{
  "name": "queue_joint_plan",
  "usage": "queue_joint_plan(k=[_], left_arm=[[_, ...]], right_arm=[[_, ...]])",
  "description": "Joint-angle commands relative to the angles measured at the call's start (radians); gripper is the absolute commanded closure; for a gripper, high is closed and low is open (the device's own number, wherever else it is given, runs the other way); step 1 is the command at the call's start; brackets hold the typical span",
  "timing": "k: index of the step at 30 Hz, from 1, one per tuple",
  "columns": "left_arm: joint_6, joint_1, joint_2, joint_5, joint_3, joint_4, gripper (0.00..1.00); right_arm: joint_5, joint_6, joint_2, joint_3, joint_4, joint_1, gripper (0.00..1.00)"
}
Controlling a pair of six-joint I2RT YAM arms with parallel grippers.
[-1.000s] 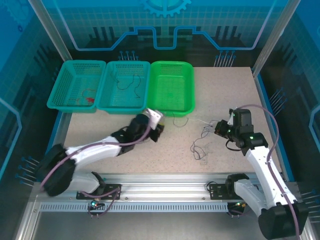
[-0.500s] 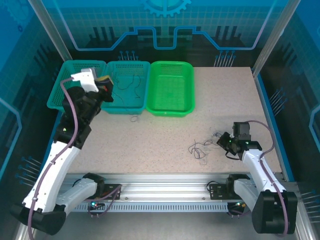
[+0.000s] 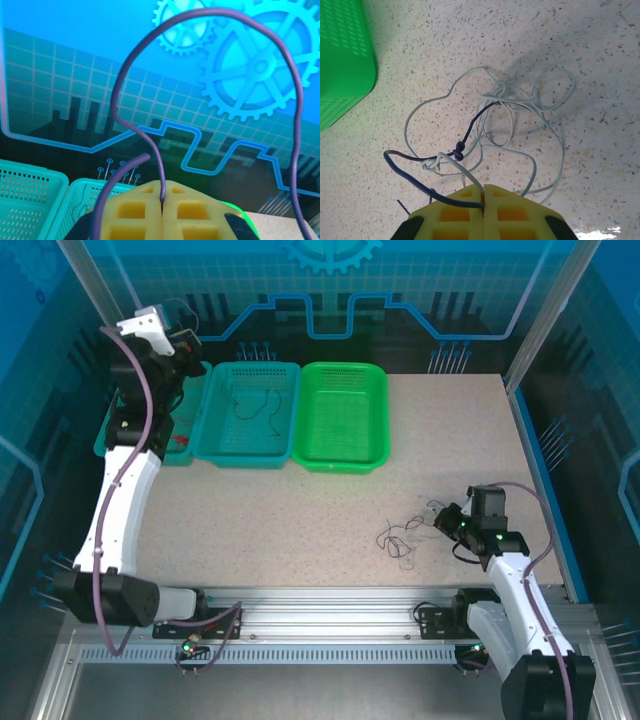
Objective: Untangle the cables
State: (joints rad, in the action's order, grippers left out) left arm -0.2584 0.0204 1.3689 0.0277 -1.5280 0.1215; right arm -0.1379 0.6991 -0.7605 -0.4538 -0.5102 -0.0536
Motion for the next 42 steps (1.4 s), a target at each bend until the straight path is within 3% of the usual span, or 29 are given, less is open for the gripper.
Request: queue_joint_plan(k=[1,11,14,15,18,20,25,28,31,34,39,42], left_arm=[[-0.013,0.025,0.072,-0.038,-0.055,-0.045,1.0],[-0.025,0.026,0.286,-0.067,0.048,-0.058,1.0],[-0.015,0.02,0.381,-0.111,0.025,0.042,1.0],[-0.01,0.016,0.405,-0.118,0.012,0.086,0.95],[-0.008,0.009,0.413,-0.115,0.012,0.146,0.56],[-0.01,0.001,0.365,-0.092,0.042,0.131,0.45],[-0.033,-0.034,0.207,-0.085,0.097,0.105,0.44],[-0.045,-0.09,0.083,-0.118,0.162,0.071,0.44],[-0.051,-0.179,-0.048,-0.114,0.257,0.04,0.44],[-0.053,-0.244,-0.13,-0.095,0.332,0.038,0.44],[0.033,-0.235,-0.084,-0.005,0.365,0.118,0.5],[0.026,-0.187,0.001,-0.042,0.338,0.142,0.63]], right_arm=[[-0.022,-0.018,0.035,-0.004,-0.045,-0.012,1.0],[-0.055,-0.001,0.076,0.01,-0.059,-0.01,1.0],[-0.065,-0.006,0.076,0.015,-0.058,-0.011,1.0],[-0.068,-0.006,0.076,0.016,-0.059,-0.009,1.0],[-0.078,-0.004,0.075,0.017,-0.056,-0.008,1.0],[-0.08,-0.003,0.075,0.017,-0.053,-0.008,1.0],[-0.104,-0.036,0.056,0.008,-0.027,-0.002,1.0],[-0.221,-0.102,0.02,-0.013,0.013,0.015,1.0],[-0.293,-0.173,-0.021,-0.063,0.026,0.089,1.0],[-0.22,-0.215,-0.066,-0.133,-0.013,0.201,1.0],[-0.179,-0.204,-0.141,-0.187,-0.014,0.277,1.0],[-0.168,-0.187,-0.166,-0.197,-0.004,0.294,1.0]])
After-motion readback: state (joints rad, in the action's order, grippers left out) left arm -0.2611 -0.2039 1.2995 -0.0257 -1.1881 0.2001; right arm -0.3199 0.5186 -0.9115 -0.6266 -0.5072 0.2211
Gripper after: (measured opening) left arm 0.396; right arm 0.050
